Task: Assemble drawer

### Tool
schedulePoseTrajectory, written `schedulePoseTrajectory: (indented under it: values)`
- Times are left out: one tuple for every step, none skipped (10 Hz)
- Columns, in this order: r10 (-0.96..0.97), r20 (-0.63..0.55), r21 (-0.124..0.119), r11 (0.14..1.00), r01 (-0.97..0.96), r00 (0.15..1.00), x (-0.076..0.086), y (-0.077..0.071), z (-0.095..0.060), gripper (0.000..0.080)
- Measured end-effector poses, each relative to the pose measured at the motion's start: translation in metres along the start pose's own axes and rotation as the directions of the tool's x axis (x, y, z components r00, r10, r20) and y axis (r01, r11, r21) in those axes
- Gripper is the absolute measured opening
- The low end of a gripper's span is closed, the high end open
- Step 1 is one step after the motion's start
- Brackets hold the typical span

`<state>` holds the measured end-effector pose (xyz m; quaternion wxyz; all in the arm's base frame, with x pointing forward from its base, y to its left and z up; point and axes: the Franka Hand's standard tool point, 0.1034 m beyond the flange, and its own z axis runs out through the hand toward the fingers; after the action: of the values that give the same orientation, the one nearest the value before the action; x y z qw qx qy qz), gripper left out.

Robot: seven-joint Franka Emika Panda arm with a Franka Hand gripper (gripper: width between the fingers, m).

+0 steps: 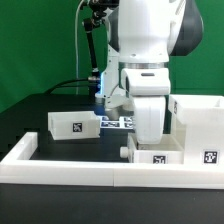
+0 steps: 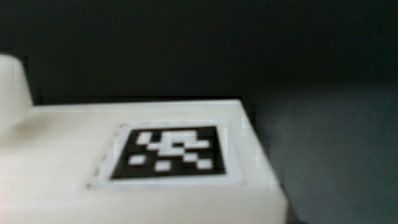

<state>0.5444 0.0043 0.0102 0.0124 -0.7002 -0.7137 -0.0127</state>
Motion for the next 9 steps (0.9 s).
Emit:
schedulePoseTrajectory:
  values:
    - [-0.003,0.002,0.003,1.0,0.003,1.0,0.0033,-0.0005,0.0003,0.0041]
    - [-0.01,0.004,0.005,1.0,0.01,1.0,0.0051,-0.0008,0.0005,0.0041]
    - [-0.007,0.004,0.005,1.0,0.007,1.0,0.0037,-0.0008,0.0005,0.0041]
    - [-0.007,0.004,0.005,1.0,0.007,1.0,0.0035,-0.0008,0.0006,0.0041]
    - [-0.007,0.004,0.005,1.0,0.007,1.0,0.0035,-0.0008,0.0006,0.0041]
    - [-0.005,0.003,0.004,1.0,0.005,1.0,0.0056,0.0,0.0006,0.0041]
    - [-0.01,0.001,0.002,1.0,0.009,1.0,0.0109,0.002,0.0007,0.0041]
    - [-0.012,0.001,0.0,1.0,0.012,1.0,0.012,0.0021,0.0007,0.0041]
    - [-0.012,0.001,-0.002,1.0,0.012,1.0,0.0119,0.0022,0.0007,0.0041]
